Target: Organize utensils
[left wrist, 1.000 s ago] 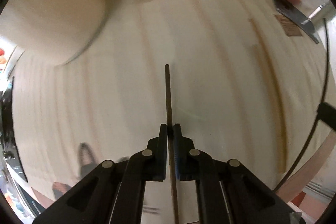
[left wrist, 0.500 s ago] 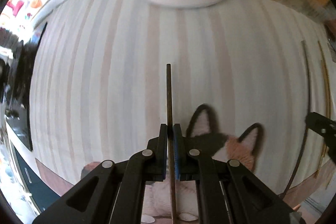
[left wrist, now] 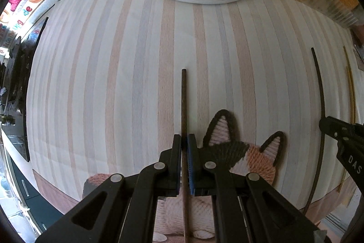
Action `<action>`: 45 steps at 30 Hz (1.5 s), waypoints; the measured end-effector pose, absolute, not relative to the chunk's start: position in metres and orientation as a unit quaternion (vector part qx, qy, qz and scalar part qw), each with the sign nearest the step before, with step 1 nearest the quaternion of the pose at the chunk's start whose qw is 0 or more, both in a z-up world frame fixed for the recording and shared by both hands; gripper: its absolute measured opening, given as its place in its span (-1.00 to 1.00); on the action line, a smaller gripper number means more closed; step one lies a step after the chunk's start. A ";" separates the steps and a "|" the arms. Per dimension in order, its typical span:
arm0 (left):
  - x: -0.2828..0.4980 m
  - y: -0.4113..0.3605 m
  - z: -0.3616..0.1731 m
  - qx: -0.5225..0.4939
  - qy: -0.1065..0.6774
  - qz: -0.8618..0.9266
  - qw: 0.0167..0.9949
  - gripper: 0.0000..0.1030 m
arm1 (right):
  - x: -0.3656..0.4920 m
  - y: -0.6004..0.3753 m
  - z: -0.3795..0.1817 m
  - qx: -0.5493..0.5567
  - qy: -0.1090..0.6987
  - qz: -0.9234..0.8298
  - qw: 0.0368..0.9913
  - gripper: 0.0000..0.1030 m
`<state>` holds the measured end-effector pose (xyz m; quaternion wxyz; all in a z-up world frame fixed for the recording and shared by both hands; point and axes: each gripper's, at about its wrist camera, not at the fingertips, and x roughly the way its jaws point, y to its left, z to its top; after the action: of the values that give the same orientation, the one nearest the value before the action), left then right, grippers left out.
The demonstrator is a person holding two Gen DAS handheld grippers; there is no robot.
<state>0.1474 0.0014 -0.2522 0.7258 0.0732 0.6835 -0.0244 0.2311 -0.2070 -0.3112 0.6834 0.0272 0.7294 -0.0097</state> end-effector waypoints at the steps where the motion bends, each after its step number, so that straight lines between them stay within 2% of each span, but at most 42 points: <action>1: 0.148 0.000 -0.251 0.073 0.684 -0.024 0.726 -0.95 | 0.234 -0.205 -0.313 0.023 0.729 -0.012 0.684 -0.89; 14: 0.155 -0.008 -0.259 0.086 0.684 -0.026 0.724 -0.95 | 0.239 -0.172 -0.320 -0.016 0.717 -0.032 0.696 -0.88; 20: 0.150 -0.004 -0.231 0.059 0.663 -0.041 0.745 -0.95 | 0.217 -0.187 -0.307 0.047 0.706 -0.024 0.706 -0.89; 26: 0.146 -0.001 -0.181 0.045 0.623 -0.065 0.778 -0.95 | 0.208 -0.186 -0.279 0.075 0.679 -0.007 0.730 -0.89; 34: 0.154 0.011 -0.099 0.017 0.541 -0.082 0.837 -0.96 | 0.215 -0.186 -0.215 0.105 0.618 0.019 0.779 -0.90; 45: 0.192 0.012 0.053 -0.036 0.414 -0.150 0.897 -0.98 | 0.278 -0.205 -0.056 0.144 0.474 0.050 0.867 -0.90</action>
<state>0.1924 0.0118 0.0534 0.8969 -0.0359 0.4144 -0.1504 0.2776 -0.2055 -0.0558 0.8671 0.1439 0.4743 0.0496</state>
